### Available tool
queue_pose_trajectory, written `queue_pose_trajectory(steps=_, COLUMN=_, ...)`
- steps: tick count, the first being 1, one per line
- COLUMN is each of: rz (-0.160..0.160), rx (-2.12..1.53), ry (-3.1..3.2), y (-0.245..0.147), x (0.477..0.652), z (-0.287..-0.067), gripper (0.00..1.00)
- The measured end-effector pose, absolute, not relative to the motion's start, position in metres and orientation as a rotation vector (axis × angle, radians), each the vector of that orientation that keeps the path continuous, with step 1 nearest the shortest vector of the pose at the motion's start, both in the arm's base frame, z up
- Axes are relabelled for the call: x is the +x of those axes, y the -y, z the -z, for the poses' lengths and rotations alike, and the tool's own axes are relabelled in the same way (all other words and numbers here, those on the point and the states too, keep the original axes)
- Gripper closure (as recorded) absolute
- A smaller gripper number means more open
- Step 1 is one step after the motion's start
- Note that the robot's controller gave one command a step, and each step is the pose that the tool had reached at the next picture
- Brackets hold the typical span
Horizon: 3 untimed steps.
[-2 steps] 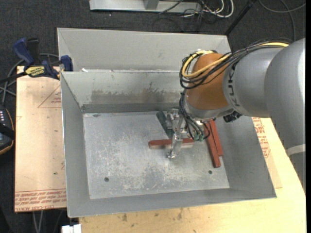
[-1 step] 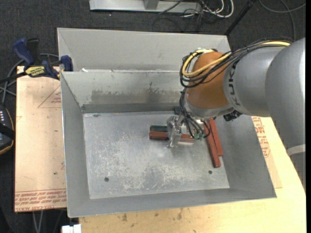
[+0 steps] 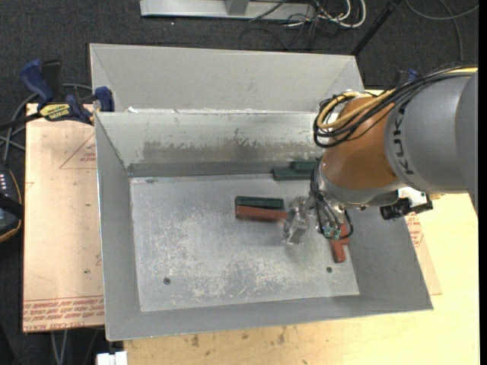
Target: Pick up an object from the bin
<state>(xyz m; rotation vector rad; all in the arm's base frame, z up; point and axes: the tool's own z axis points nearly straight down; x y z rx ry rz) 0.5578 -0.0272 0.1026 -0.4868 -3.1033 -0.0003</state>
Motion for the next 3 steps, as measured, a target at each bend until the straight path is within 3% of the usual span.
queue_pose_trajectory(steps=1, rz=0.001, rx=-0.485, ry=3.104, y=0.027, x=0.558, z=-0.102, gripper=0.0)
queue_pose_trajectory(steps=2, rz=0.004, rx=-0.306, ry=3.132, y=-0.02, x=0.611, z=-0.07, gripper=0.0)
queue_pose_trajectory(steps=3, rz=0.002, rx=-0.308, ry=3.133, y=-0.018, x=0.612, z=-0.073, gripper=1.0)
